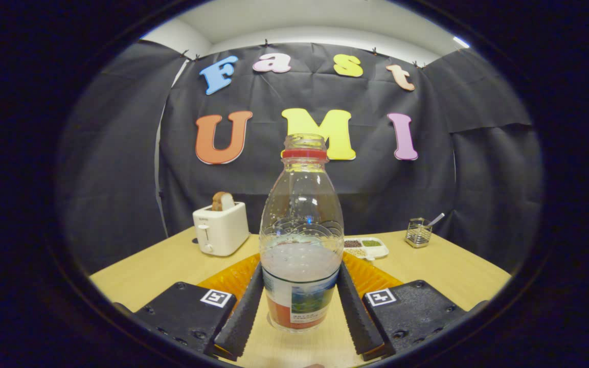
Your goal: Take the bottle from table, then pour the juice into the cup, finally place the bottle on the coaster
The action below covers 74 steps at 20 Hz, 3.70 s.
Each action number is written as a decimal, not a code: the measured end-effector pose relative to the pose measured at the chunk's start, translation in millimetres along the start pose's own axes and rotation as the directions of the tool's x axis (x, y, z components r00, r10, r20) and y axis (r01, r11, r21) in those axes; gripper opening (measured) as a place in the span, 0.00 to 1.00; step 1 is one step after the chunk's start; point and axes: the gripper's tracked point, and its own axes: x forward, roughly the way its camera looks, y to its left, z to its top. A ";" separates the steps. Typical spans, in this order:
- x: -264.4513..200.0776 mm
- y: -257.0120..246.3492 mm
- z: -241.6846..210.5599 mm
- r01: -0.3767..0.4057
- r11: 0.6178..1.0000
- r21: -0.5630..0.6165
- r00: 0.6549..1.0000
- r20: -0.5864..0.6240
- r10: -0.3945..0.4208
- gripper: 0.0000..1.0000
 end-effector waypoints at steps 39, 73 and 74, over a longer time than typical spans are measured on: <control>-18.6 15.4 41.3 -0.075 0.997 -0.005 0.996 0.039 0.075 1.00; -257.7 7.1 152.8 -0.062 0.996 0.067 0.987 0.153 0.052 1.00; -259.1 8.9 151.0 -0.064 0.996 0.067 0.987 0.150 0.054 1.00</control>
